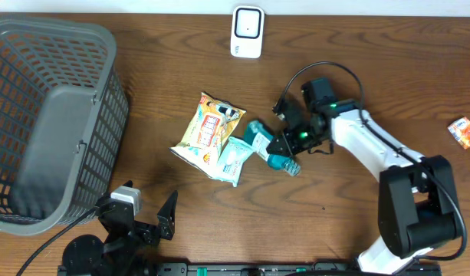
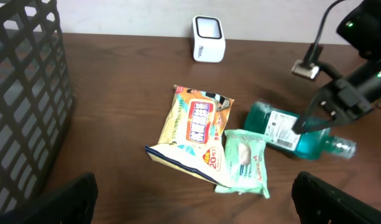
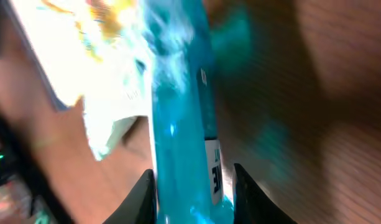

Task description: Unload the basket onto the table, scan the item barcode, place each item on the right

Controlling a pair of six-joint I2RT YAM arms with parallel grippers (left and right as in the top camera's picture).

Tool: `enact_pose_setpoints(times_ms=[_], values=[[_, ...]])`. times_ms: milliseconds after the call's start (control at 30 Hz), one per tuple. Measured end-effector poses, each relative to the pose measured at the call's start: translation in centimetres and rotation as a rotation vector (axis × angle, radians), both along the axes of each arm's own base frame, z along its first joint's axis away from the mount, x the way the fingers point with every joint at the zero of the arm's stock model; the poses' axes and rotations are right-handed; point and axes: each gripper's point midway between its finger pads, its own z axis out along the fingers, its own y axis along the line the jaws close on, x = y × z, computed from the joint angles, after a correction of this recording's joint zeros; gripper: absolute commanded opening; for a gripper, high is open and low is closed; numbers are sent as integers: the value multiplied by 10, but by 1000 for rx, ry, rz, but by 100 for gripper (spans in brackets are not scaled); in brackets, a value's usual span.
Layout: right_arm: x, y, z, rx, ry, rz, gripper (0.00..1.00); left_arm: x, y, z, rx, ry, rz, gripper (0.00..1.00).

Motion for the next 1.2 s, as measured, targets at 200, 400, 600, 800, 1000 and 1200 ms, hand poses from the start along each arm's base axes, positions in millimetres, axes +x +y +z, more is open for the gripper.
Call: enact_pose_setpoints(times_ms=[200,400,600,800,1000,1200], values=[[-3,1,9,78,-3,35,1,0,0,0,0,0,0,98],[-14,10,2,11,-14,98,1,0,0,0,0,0,0,98],[-25,15,-15,-168,-44,140,71,0,0,0,0,0,0,98],[-39,6,-7,-266,11,124,99,0,0,0,0,0,0,98],[-52,-17,14,-312,93,4,99,0,0,0,0,0,0,98],[-52,-27,9,-285,92,-96,99,0,0,0,0,0,0,98]])
